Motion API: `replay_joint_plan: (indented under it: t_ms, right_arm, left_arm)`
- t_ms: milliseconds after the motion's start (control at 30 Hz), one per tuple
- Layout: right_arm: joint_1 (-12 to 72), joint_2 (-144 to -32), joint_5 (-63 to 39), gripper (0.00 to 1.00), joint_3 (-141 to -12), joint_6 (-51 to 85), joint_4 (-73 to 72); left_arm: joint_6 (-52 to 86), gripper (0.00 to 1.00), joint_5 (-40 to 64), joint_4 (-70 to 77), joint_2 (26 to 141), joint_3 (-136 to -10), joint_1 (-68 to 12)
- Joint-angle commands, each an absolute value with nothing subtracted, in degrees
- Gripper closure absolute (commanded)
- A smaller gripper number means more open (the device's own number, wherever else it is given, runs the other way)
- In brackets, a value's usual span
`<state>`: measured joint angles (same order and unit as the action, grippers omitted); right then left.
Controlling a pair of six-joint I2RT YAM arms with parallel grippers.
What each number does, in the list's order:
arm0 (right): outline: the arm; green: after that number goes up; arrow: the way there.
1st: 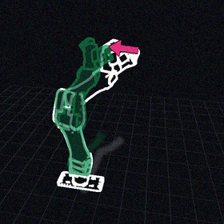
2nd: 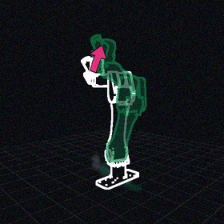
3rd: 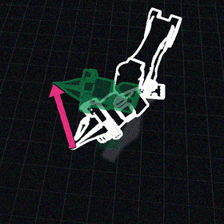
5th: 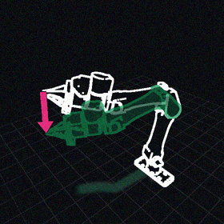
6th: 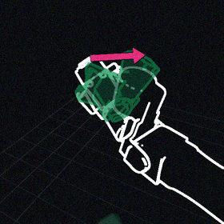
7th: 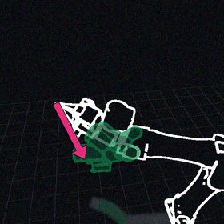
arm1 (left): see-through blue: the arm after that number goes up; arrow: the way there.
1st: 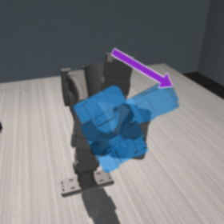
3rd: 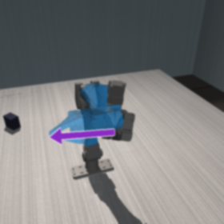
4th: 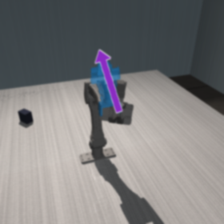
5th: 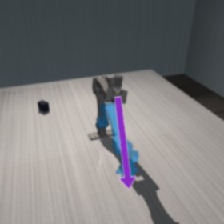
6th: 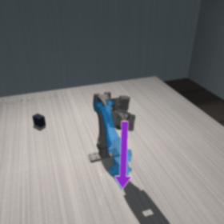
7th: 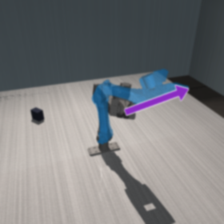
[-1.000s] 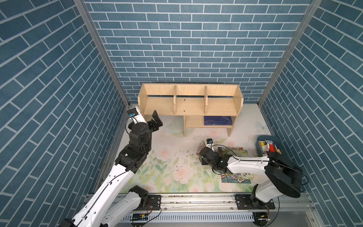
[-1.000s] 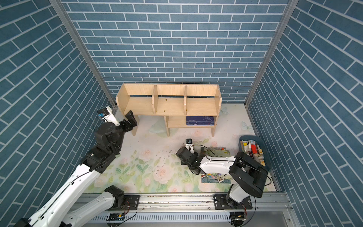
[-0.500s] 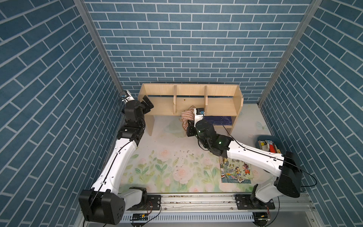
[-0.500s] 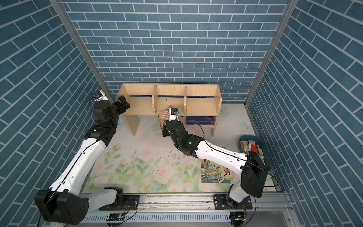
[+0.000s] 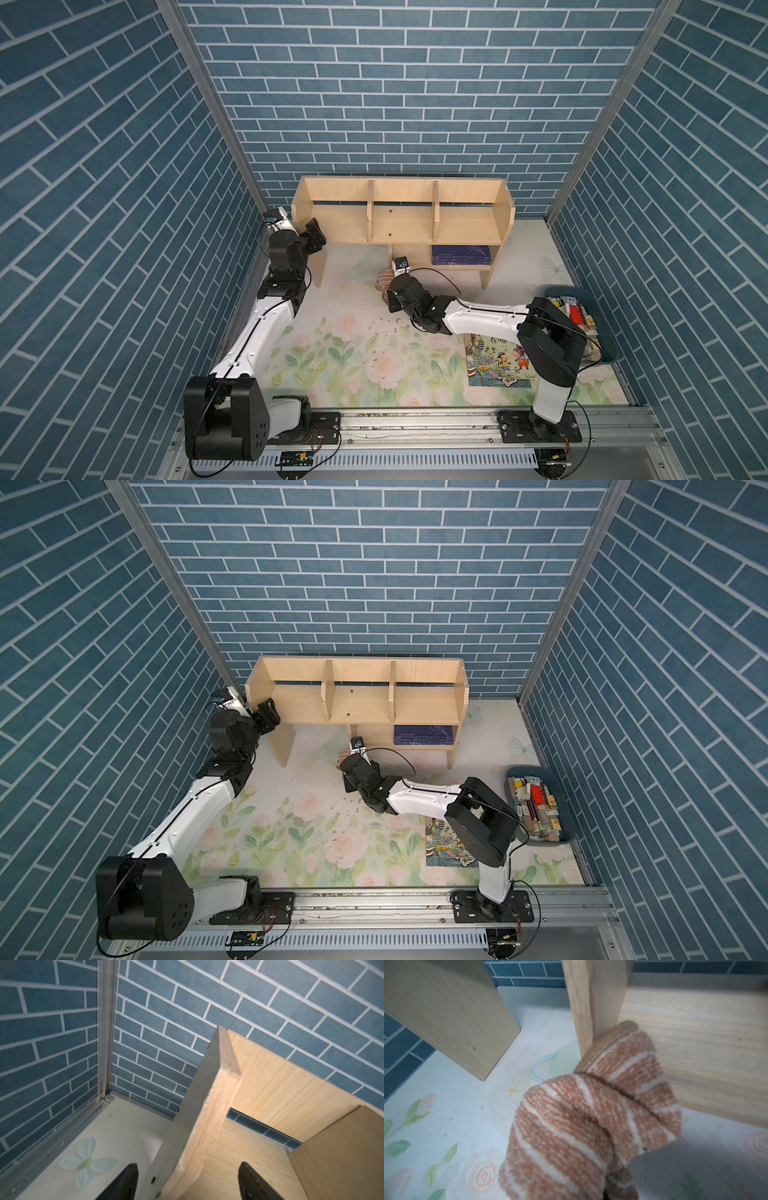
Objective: Wipe the bookshelf clean with a cloth
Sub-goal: Hold the shelf at the center of the board.
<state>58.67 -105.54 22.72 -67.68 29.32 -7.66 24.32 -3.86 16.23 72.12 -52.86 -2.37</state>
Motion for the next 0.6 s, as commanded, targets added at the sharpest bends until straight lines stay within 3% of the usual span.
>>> replay_joint_plan:
  t_ms: [0,233,567]
  right_arm:
    - [57.4,-101.3,23.6,1.00,-69.9,28.6,-8.6]
    - [53.9,-96.7,23.1,1.00,-73.3,28.2,-8.0]
    - [54.1,-103.0,19.5,1.00,-66.7,33.2,-12.7]
  left_arm:
    - [22.9,0.28,-1.8,20.5,71.8,-52.1,-2.1]
    - [21.9,0.52,-2.9,19.0,70.8,-51.9,-2.0]
    - [21.7,0.82,-5.8,17.6,68.7,-51.2,-2.0]
